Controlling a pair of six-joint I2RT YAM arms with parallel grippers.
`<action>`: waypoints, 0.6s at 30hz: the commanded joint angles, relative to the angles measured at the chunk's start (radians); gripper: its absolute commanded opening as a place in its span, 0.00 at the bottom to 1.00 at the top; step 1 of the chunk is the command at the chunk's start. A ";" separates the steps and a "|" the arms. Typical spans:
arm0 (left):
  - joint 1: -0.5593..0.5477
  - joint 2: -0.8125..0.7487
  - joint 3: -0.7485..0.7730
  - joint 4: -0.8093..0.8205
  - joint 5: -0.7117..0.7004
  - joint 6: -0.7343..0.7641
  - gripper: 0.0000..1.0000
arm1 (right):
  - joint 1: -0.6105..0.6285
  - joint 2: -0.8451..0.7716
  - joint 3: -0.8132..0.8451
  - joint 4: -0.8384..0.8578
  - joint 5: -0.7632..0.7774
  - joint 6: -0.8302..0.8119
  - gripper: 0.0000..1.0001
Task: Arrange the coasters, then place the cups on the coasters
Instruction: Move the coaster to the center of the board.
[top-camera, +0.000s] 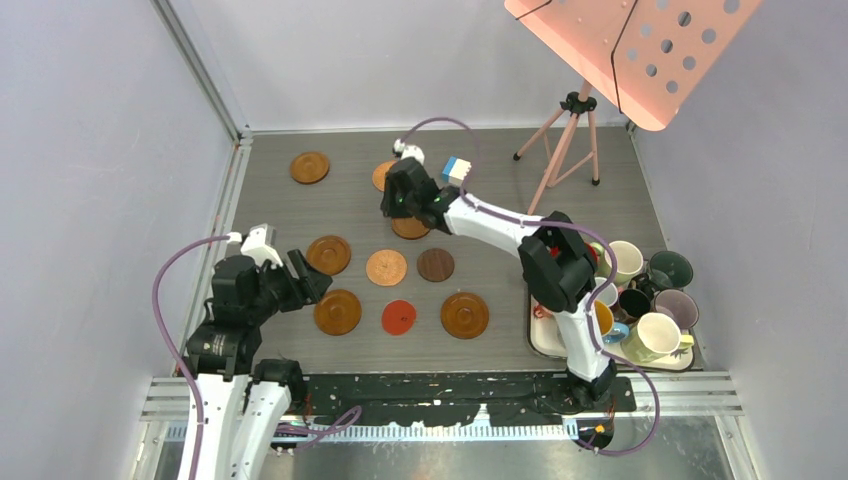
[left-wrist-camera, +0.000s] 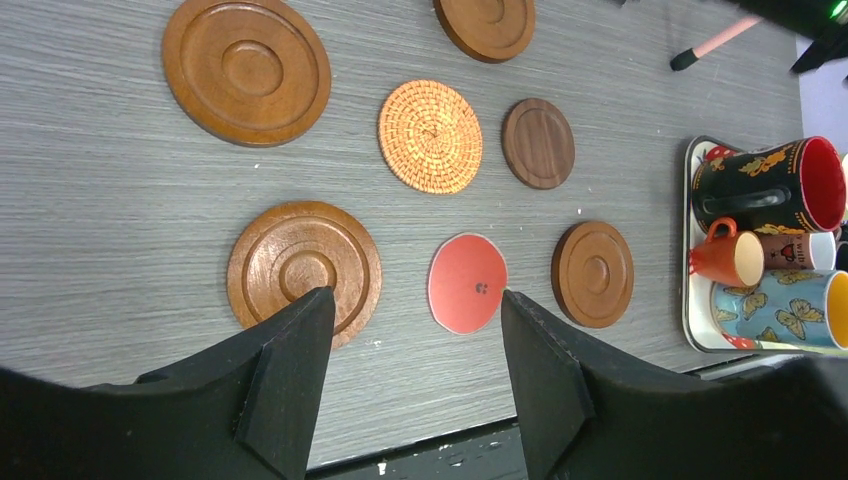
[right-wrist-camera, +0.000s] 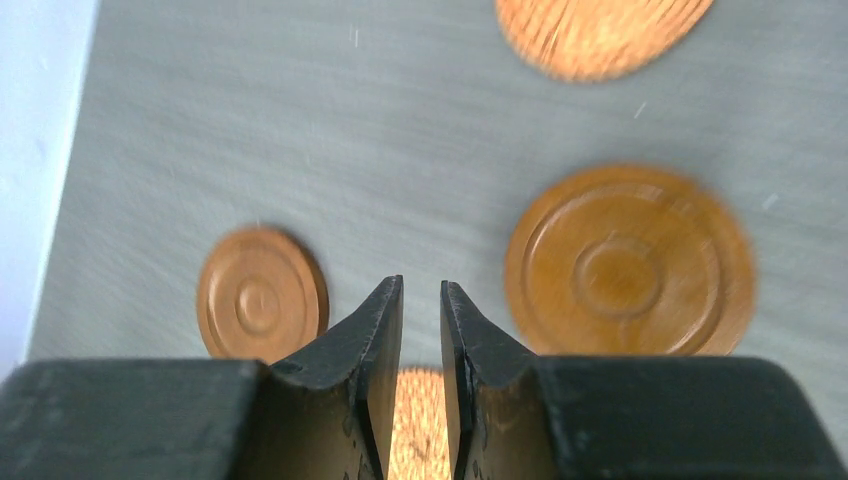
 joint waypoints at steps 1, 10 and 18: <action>-0.004 -0.020 0.019 0.007 -0.022 0.018 0.65 | -0.064 0.030 0.132 0.058 0.046 0.003 0.27; -0.005 -0.036 0.018 0.009 -0.029 0.016 0.65 | -0.139 0.191 0.344 0.085 0.043 0.044 0.28; -0.016 -0.043 0.018 0.009 -0.031 0.016 0.65 | -0.168 0.325 0.502 0.050 0.053 0.149 0.27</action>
